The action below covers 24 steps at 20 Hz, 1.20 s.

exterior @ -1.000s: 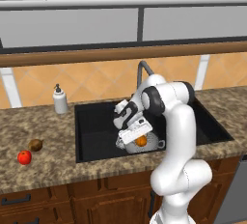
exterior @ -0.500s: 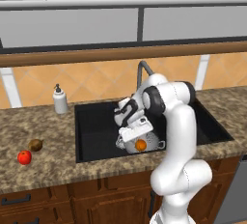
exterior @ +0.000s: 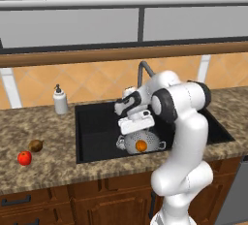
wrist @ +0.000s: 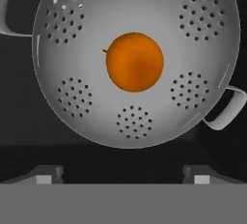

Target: Put the colander in the sink, put the pear, apple, orange in the colander, and turn on the sink faucet and pour water over the colander.

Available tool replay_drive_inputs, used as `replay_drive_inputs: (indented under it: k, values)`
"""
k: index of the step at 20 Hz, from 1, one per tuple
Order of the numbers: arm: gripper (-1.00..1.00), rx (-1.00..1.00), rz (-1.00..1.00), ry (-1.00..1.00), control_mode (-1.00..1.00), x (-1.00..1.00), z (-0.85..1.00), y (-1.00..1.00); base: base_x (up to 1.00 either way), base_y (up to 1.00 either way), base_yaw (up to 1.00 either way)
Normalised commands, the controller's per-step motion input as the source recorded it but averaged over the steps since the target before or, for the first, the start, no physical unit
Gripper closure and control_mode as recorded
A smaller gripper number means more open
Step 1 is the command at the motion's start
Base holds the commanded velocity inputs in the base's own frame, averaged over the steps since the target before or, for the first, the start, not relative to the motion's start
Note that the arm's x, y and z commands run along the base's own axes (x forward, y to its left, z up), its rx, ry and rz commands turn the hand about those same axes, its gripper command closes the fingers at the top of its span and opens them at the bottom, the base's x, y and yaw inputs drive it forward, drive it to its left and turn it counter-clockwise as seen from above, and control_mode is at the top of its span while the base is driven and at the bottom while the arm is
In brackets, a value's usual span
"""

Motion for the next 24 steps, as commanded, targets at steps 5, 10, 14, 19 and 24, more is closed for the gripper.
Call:
replay_drive_inputs:
  k: [5,10,14,19,24]
  values:
    - [-1.00,0.04,0.02,-0.23,-1.00,-0.62,0.62,0.28,0.00,0.00,0.00]
    - [-1.00,0.00,0.08,-0.25,-1.00,-0.54,0.72,0.40,0.00,0.00,0.00]
    - [-1.00,0.00,0.06,-0.25,-1.00,-0.50,0.79,0.52,0.00,0.00,0.00]
    - [-1.00,0.03,0.05,-0.15,-1.00,-0.40,0.80,0.58,0.00,0.00,0.00]
    - [-1.00,0.07,0.06,-0.03,-1.00,-0.26,0.66,0.75,0.00,0.00,0.00]
